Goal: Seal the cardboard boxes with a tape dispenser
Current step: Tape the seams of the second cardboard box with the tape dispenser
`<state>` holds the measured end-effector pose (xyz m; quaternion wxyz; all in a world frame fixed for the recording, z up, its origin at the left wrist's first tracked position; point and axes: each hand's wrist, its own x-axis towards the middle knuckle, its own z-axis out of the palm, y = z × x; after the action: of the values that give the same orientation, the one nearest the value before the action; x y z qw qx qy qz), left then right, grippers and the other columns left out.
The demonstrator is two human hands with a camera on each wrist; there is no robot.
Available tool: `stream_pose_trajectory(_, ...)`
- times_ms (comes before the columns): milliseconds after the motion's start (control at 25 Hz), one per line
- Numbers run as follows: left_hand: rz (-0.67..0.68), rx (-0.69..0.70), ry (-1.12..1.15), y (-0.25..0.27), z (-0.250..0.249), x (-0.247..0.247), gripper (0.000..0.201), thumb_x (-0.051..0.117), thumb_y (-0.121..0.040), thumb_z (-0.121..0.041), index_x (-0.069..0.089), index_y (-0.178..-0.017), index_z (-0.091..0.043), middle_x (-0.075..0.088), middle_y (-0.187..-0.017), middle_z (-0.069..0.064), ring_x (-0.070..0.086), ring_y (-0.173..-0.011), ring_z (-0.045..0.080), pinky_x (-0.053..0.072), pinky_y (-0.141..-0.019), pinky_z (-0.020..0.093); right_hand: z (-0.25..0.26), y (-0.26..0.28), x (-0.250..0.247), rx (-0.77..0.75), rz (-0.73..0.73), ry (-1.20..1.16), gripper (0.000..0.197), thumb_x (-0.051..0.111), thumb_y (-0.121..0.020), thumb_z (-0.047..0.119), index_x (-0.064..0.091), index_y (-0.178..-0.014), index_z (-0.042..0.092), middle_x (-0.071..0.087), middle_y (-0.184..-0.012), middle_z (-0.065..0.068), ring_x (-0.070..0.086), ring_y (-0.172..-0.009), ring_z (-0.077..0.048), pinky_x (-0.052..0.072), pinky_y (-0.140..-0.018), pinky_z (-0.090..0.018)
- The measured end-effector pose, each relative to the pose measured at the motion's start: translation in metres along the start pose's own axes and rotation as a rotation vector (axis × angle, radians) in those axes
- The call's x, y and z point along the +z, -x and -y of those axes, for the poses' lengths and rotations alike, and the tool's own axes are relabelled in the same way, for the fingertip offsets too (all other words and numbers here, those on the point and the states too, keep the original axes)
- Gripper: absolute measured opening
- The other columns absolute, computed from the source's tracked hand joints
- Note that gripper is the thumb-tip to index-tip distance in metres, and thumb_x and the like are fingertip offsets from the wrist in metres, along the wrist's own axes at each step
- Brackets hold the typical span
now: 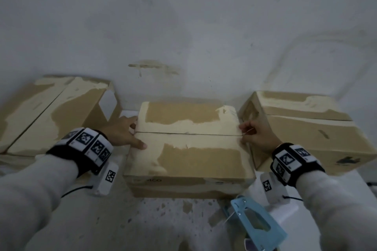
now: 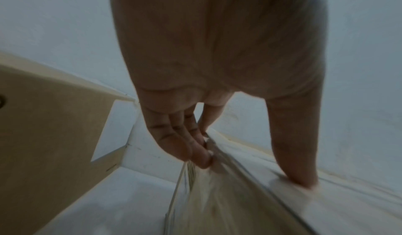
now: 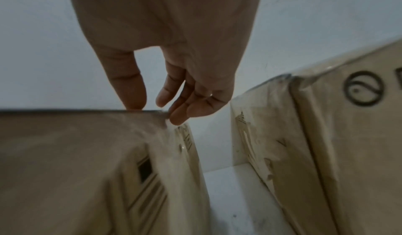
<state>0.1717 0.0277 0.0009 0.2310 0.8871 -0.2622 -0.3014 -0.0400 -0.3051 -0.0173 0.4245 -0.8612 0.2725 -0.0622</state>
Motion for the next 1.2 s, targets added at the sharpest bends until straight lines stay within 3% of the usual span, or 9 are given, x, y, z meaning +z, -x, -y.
stream_pose_trajectory(120, 0.01, -0.062, -0.037, -0.017, -0.007, -0.007, 0.1, 0.073, -0.073, -0.049, 0.016, -0.149, -0.018, 0.053, -0.125, 0.012, 0.056, -0.102, 0.026, 0.048, -0.087, 0.035, 0.007, -0.025, -0.003, -0.007, -0.006, 0.034, 0.032, 0.067, -0.076, -0.004, 0.059, -0.104, 0.008, 0.054, -0.09, 0.001, 0.051, -0.089, -0.02, 0.041, -0.084, -0.031)
stream_pose_trajectory(320, -0.078, -0.043, -0.068, -0.051, -0.007, -0.025, 0.072, 0.063, -0.073, -0.057, 0.051, -0.13, -0.014, 0.053, -0.13, 0.009, 0.051, -0.117, 0.026, 0.047, -0.094, 0.038, 0.014, -0.061, -0.003, -0.005, -0.015, 0.094, 0.029, 0.061, -0.082, -0.002, 0.058, -0.109, 0.009, 0.053, -0.101, -0.005, 0.05, -0.095, -0.019, 0.036, -0.083, -0.026)
stream_pose_trajectory(440, -0.059, -0.06, 0.0, -0.071, -0.004, -0.026, 0.048, 0.056, -0.089, -0.041, 0.051, -0.124, -0.008, 0.058, -0.118, 0.013, 0.059, -0.091, 0.027, 0.046, -0.068, 0.03, 0.012, -0.079, -0.001, 0.03, -0.026, 0.053, 0.029, 0.057, -0.083, -0.004, 0.057, -0.109, 0.008, 0.053, -0.101, -0.007, 0.049, -0.095, -0.02, 0.038, -0.08, -0.026)
stream_pose_trajectory(560, -0.065, -0.083, 0.037, -0.083, -0.004, -0.027, 0.046, 0.041, -0.098, -0.035, 0.043, -0.137, -0.009, 0.057, -0.12, 0.01, 0.058, -0.08, 0.021, 0.044, -0.062, 0.025, 0.01, -0.089, 0.001, 0.048, -0.046, 0.009, 0.029, 0.054, -0.088, -0.001, 0.055, -0.117, 0.002, 0.053, -0.103, -0.008, 0.049, -0.093, -0.02, 0.039, -0.068, -0.019)
stream_pose_trajectory(640, -0.064, -0.103, 0.084, -0.089, -0.002, -0.029, 0.052, 0.037, -0.1, -0.034, 0.029, -0.146, -0.011, 0.049, -0.135, 0.012, 0.057, -0.086, 0.023, 0.046, -0.068, 0.028, 0.008, -0.094, 0.002, 0.066, -0.038, 0.002, 0.03, 0.051, -0.091, 0.002, 0.053, -0.121, 0.001, 0.051, -0.104, -0.008, 0.049, -0.087, -0.018, 0.04, -0.065, -0.019)
stream_pose_trajectory(760, -0.114, -0.067, 0.071, -0.098, 0.003, -0.036, 0.066, 0.048, -0.096, -0.029, 0.013, -0.15, -0.014, 0.03, -0.147, 0.014, 0.046, -0.12, 0.031, 0.041, -0.099, 0.039, 0.007, -0.102, 0.0, 0.065, 0.005, 0.032, 0.037, 0.051, -0.09, 0.004, 0.053, -0.126, 0.011, 0.049, -0.112, -0.01, 0.049, -0.097, -0.019, 0.04, -0.08, -0.028)
stream_pose_trajectory(880, -0.152, 0.06, 0.071, -0.102, 0.0, -0.04, 0.059, 0.057, -0.091, -0.015, 0.031, -0.145, -0.018, 0.026, -0.151, 0.008, 0.029, -0.139, 0.025, 0.024, -0.114, 0.035, 0.009, -0.113, -0.001, 0.015, 0.032, 0.13, 0.038, 0.051, -0.084, 0.0, 0.061, -0.118, 0.015, 0.046, -0.122, -0.007, 0.042, -0.113, -0.018, 0.031, -0.092, -0.024)
stream_pose_trajectory(1000, -0.147, 0.106, -0.006, -0.103, -0.002, -0.039, 0.038, 0.053, -0.093, -0.012, 0.053, -0.131, -0.011, 0.05, -0.137, 0.01, 0.045, -0.127, 0.024, 0.032, -0.104, 0.031, 0.015, -0.115, 0.001, 0.061, 0.077, 0.044, 0.025, 0.046, -0.082, -0.01, 0.063, -0.09, 0.007, 0.056, -0.1, -0.009, 0.047, -0.1, -0.022, 0.036, -0.08, -0.028)
stream_pose_trajectory(1200, -0.23, 0.104, 0.087, -0.088, 0.007, -0.032, 0.032, 0.054, -0.094, -0.027, 0.066, -0.109, -0.002, 0.069, -0.106, 0.015, 0.061, -0.088, 0.02, 0.044, -0.079, 0.028, 0.004, -0.107, -0.005, 0.088, 0.058, 0.095, 0.023, 0.055, -0.087, 0.005, 0.063, -0.077, 0.024, 0.061, -0.093, -0.008, 0.055, -0.1, -0.033, 0.04, -0.093, -0.043)
